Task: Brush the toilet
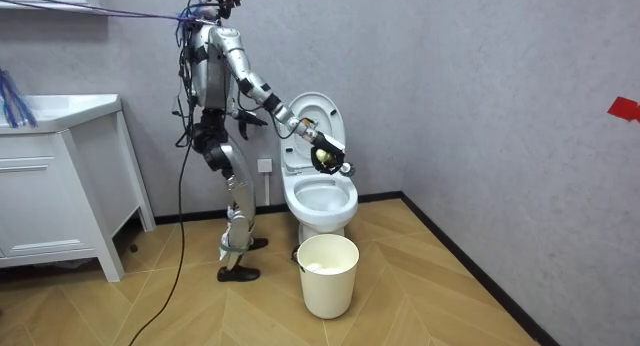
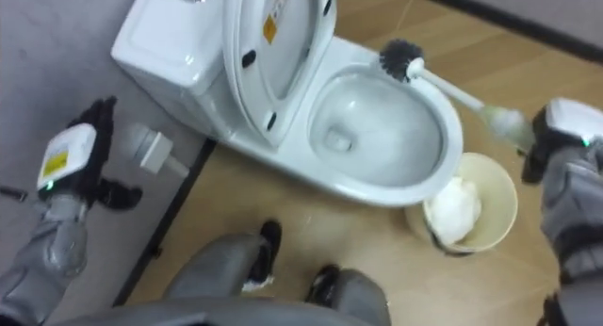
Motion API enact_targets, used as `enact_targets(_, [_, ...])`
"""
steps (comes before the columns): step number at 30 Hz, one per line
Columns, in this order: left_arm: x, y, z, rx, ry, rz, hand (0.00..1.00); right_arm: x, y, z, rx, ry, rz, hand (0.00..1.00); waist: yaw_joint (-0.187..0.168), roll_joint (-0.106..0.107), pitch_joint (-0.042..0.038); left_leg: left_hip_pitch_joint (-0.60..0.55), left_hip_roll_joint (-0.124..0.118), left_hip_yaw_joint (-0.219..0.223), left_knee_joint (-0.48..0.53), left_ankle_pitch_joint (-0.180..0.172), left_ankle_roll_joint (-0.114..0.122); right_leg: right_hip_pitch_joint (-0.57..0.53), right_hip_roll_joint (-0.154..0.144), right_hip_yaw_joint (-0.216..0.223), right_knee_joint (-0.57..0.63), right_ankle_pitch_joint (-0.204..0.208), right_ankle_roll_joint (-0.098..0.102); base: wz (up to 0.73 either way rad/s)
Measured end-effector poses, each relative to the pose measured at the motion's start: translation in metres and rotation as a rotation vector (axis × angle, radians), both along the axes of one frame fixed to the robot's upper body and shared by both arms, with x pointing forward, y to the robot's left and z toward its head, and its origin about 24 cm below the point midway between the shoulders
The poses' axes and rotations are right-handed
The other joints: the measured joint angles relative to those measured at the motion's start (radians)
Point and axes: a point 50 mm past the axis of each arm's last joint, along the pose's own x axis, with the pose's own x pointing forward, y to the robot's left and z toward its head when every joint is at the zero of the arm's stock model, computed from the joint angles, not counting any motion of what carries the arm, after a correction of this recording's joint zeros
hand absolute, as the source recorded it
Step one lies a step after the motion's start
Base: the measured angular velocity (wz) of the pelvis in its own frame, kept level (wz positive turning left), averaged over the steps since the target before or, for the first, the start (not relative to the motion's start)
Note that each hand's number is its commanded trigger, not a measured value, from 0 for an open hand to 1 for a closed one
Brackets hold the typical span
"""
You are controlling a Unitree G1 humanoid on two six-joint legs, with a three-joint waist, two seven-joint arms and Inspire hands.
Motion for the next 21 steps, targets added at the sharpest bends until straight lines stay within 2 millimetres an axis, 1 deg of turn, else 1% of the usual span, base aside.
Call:
enact_targets(1, [-0.012, 0.003, -0.004, -0.010, 0.021, 0.045, 0.00, -0.011, 0.000, -0.005, 0.019, -0.003, -0.022, 1.00, -0.003, -0.001, -0.0011, 0.024, 0.005, 0.003, -0.003, -0.015, 0.000, 0.035, 0.007, -0.001, -0.022, 0.003, 0.002, -0.15])
enact_targets(2, [-0.017, 0.004, -0.005, -0.013, 0.030, 0.061, 0.00, -0.017, 0.001, -0.007, 0.028, -0.002, -0.032, 1.00, -0.009, -0.004, -0.0008, 0.035, 0.005, 0.004, -0.003, -0.019, 0.000, 0.048, 0.007, -0.001, -0.028, 0.003, 0.003, -0.10])
enact_targets(3, [-0.024, 0.006, -0.007, -0.019, 0.042, 0.085, 0.00, -0.029, 0.001, -0.011, 0.037, 0.012, -0.041, 1.00, -0.019, -0.008, 0.0000, 0.054, 0.006, 0.006, -0.004, -0.028, -0.001, 0.071, 0.012, 0.005, -0.041, 0.003, 0.007, -0.07])
enact_targets(4, [-0.029, 0.008, -0.008, -0.026, 0.048, 0.109, 0.00, -0.040, 0.002, -0.015, 0.044, 0.027, -0.043, 1.00, -0.021, -0.012, 0.0025, 0.075, 0.006, 0.012, -0.007, -0.035, -0.001, 0.092, 0.018, 0.016, -0.052, 0.002, 0.010, -0.10])
enact_targets(5, [-0.032, 0.009, -0.009, -0.025, 0.053, 0.119, 0.00, -0.043, 0.004, -0.016, 0.044, 0.031, -0.038, 1.00, -0.021, -0.013, 0.0042, 0.086, 0.007, 0.013, -0.009, -0.038, -0.002, 0.102, 0.023, 0.020, -0.058, 0.002, 0.010, -0.19])
enact_targets(6, [-0.038, 0.012, -0.010, -0.030, 0.063, 0.142, 0.00, -0.048, 0.009, -0.019, 0.054, 0.035, -0.026, 1.00, -0.028, -0.016, 0.0069, 0.106, 0.007, 0.014, -0.017, -0.043, -0.005, 0.120, 0.025, 0.026, -0.068, 0.002, 0.011, -0.18])
enact_targets(7, [-0.042, 0.014, -0.010, -0.047, 0.066, 0.168, 0.00, -0.053, 0.013, -0.021, 0.062, 0.039, -0.013, 1.00, -0.036, -0.017, 0.0079, 0.122, 0.007, 0.015, -0.021, -0.048, -0.007, 0.138, 0.024, 0.031, -0.078, 0.002, 0.011, -0.15])
enact_targets(8, [-0.043, 0.014, -0.011, -0.057, 0.065, 0.179, 0.00, -0.055, 0.015, -0.022, 0.065, 0.041, -0.004, 1.00, -0.039, -0.018, 0.0095, 0.131, 0.008, 0.017, -0.025, -0.051, -0.008, 0.144, 0.025, 0.032, -0.080, 0.001, 0.012, -0.12])
enact_targets(10, [-0.048, 0.013, -0.016, -0.089, 0.078, 0.215, 0.00, -0.060, 0.023, -0.029, 0.093, 0.047, -0.002, 1.00, -0.041, -0.019, 0.0099, 0.162, 0.007, 0.027, -0.043, -0.054, -0.010, 0.171, 0.025, 0.040, -0.099, 0.001, 0.013, -0.10])
enact_targets(11, [-0.052, 0.012, -0.020, -0.099, 0.099, 0.232, 0.00, -0.064, 0.029, -0.034, 0.114, 0.053, -0.006, 1.00, -0.048, -0.021, 0.0104, 0.186, 0.006, 0.030, -0.054, -0.056, -0.011, 0.196, 0.025, 0.039, -0.114, 0.000, 0.014, 0.00])
enact_targets(12, [-0.056, 0.011, -0.024, -0.106, 0.117, 0.248, 0.00, -0.068, 0.035, -0.038, 0.134, 0.056, -0.005, 1.00, -0.056, -0.021, 0.0098, 0.204, 0.006, 0.032, -0.054, -0.061, -0.011, 0.219, 0.026, 0.036, -0.128, -0.001, 0.016, 0.00])
enact_targets(13, [-0.059, 0.011, -0.025, -0.111, 0.125, 0.259, 0.00, -0.069, 0.037, -0.039, 0.142, 0.055, -0.002, 1.00, -0.057, -0.020, 0.0094, 0.211, 0.006, 0.032, -0.054, -0.065, -0.012, 0.227, 0.026, 0.035, -0.132, -0.001, 0.016, 0.00])
enact_targets(15, [-0.070, 0.009, -0.030, -0.137, 0.153, 0.302, 0.00, -0.074, 0.039, -0.040, 0.169, 0.040, -0.018, 1.00, -0.063, -0.014, 0.0065, 0.228, 0.006, 0.032, -0.050, -0.079, -0.014, 0.258, 0.031, 0.035, -0.160, 0.001, 0.018, -0.02])
enact_targets(16, [-0.074, 0.009, -0.031, -0.144, 0.161, 0.322, 0.00, -0.075, 0.039, -0.041, 0.184, 0.028, -0.039, 1.00, -0.067, -0.014, 0.0071, 0.237, 0.006, 0.033, -0.051, -0.084, -0.014, 0.270, 0.033, 0.035, -0.171, 0.002, 0.020, 0.00])
enact_targets(19, [-0.085, 0.013, -0.037, -0.146, 0.197, 0.376, 0.00, -0.081, 0.038, -0.042, 0.233, -0.010, -0.123, 1.00, -0.072, -0.013, 0.0047, 0.259, 0.005, 0.033, -0.054, -0.097, -0.016, 0.306, 0.041, 0.034, -0.197, 0.004, 0.023, 0.01])
enact_targets(20, [-0.086, 0.015, -0.037, -0.145, 0.202, 0.388, 0.00, -0.081, 0.038, -0.043, 0.243, -0.019, -0.137, 0.98, -0.072, -0.012, 0.0045, 0.265, 0.005, 0.034, -0.054, -0.100, -0.017, 0.312, 0.043, 0.038, -0.200, 0.004, 0.023, -0.03])
enact_targets(21, [-0.092, 0.017, -0.039, -0.146, 0.220, 0.414, 0.00, -0.088, 0.039, -0.046, 0.260, -0.025, -0.172, 0.88, -0.072, -0.011, 0.0047, 0.278, 0.005, 0.034, -0.054, -0.106, -0.017, 0.328, 0.046, 0.045, -0.208, 0.005, 0.023, 0.00])
